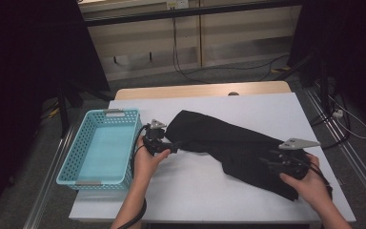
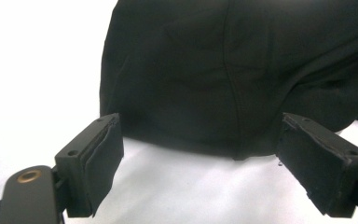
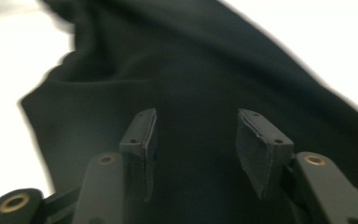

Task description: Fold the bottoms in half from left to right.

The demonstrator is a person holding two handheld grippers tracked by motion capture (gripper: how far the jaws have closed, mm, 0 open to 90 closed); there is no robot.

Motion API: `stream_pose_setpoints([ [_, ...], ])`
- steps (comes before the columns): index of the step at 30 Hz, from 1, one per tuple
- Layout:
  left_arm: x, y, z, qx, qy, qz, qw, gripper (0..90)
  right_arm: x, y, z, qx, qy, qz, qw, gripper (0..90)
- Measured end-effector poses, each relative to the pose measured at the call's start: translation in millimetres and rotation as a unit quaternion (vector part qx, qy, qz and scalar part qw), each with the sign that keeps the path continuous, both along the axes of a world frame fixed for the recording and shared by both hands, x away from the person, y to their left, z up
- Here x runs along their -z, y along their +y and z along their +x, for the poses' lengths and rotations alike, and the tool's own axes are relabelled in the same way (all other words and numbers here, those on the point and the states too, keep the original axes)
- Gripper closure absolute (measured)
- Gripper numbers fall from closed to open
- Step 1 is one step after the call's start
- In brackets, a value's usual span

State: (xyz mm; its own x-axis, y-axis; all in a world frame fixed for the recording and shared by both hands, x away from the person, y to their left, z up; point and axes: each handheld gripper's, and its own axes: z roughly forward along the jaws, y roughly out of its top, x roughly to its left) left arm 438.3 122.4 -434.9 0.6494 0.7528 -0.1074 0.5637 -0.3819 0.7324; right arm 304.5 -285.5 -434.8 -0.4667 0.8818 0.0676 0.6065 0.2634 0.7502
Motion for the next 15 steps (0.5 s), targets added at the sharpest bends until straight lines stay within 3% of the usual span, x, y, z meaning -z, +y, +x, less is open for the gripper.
stream_pose_setpoints([
  [4, 0.0, 1.2, -0.7, -0.003, -0.001, 0.001, 1.0000, 15.0, 4.3, 28.6, 1.1, -0.043, 0.006, -0.001, 0.9991, 45.1],
  [8, 0.3, 3.7, -1.2, -0.003, -0.001, 0.004, 1.0000, 15.0, 6.3, 51.0, 2.7, -0.077, 0.000, -0.012, 0.9970, 48.1],
  [15, 1.0, 7.2, -2.9, -0.007, 0.001, 0.004, 1.0000, 14.6, 9.2, 77.0, 4.9, -0.100, 0.004, -0.015, 0.9949, 54.8],
])
